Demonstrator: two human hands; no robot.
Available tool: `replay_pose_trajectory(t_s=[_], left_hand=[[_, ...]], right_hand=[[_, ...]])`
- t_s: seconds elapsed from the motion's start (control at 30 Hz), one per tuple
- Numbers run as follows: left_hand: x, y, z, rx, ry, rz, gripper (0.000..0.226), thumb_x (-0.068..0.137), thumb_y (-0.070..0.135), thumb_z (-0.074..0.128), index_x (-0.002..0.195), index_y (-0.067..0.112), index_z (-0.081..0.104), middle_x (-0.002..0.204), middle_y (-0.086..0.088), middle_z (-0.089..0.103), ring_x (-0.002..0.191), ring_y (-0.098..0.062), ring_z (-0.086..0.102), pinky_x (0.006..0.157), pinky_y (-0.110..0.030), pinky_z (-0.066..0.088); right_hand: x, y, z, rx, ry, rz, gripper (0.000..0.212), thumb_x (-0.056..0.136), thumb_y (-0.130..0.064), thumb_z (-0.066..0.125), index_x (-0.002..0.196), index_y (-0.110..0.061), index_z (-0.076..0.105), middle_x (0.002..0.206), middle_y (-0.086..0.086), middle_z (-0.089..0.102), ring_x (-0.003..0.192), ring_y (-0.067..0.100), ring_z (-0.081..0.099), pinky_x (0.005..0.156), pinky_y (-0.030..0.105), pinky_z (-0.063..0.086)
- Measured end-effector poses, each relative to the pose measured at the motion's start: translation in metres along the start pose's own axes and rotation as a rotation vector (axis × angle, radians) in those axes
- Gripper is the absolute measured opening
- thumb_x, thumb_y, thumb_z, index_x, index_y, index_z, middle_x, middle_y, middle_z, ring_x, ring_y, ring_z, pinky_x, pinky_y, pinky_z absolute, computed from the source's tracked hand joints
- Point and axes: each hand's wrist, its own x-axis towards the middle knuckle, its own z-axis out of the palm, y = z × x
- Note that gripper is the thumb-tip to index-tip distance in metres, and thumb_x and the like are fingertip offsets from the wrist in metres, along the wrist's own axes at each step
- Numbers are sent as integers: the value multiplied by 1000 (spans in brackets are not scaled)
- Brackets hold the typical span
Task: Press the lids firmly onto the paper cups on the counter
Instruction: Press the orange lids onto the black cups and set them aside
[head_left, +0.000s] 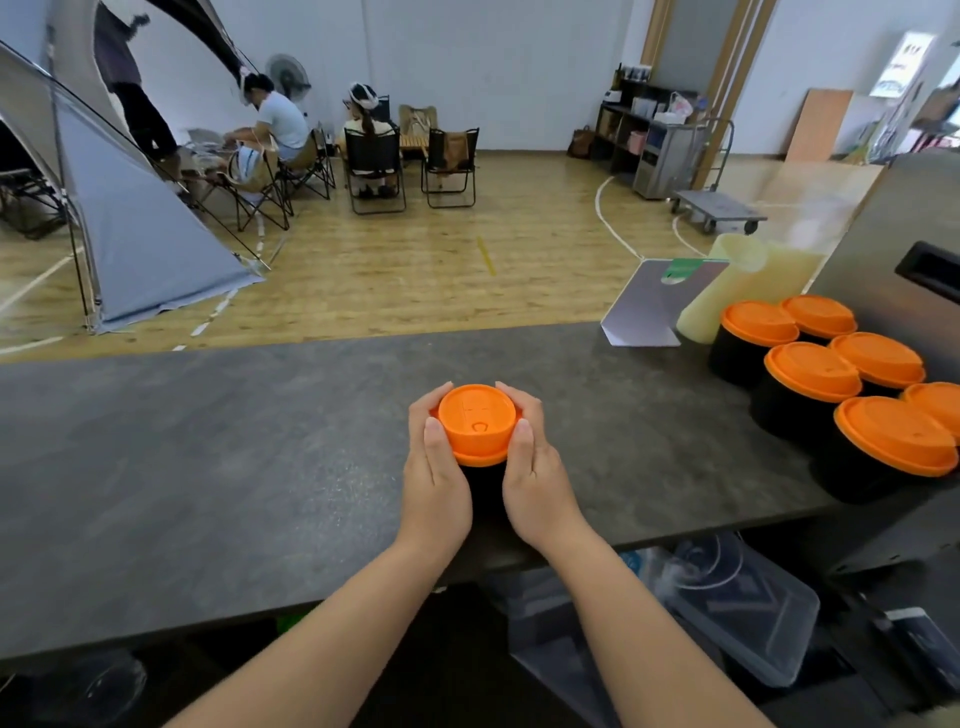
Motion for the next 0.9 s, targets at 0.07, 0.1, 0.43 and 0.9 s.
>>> replay_pose_trajectory(t_s=[0.07, 0.1, 0.43, 0.9], left_hand=[[2, 1, -8, 29, -72, 8, 34, 106, 40, 21, 133, 36, 41, 122, 20, 54, 109, 11, 54, 88, -6, 42], [4, 2, -13, 50, -112, 7, 34, 107, 39, 21, 134, 36, 42, 123, 20, 54, 110, 11, 54, 90, -6, 41], [47, 22, -36, 427, 70, 157, 33, 99, 41, 55, 81, 24, 76, 74, 14, 69, 77, -1, 64, 75, -29, 53], [-2, 9, -1, 228, 58, 2, 59, 93, 70, 21, 140, 42, 41, 126, 9, 59, 108, -10, 60, 89, -39, 56]], right_hand=[[-1, -4, -5, -23, -37, 4, 50, 98, -51, 15, 142, -37, 34, 129, -15, 51, 115, 1, 52, 91, 7, 37], [-1, -6, -7, -30, -35, 2, 47, 100, -47, 18, 141, -36, 37, 128, -14, 52, 116, 2, 52, 93, 9, 38], [4, -22, -4, 1, 271, 69, 6, 97, -31, 57, 103, -30, 55, 100, -6, 61, 93, 9, 60, 76, 23, 47], [1, -14, 23, 23, 266, -27, 55, 95, -54, 27, 137, -28, 52, 122, -5, 65, 106, 9, 62, 86, 23, 53]])
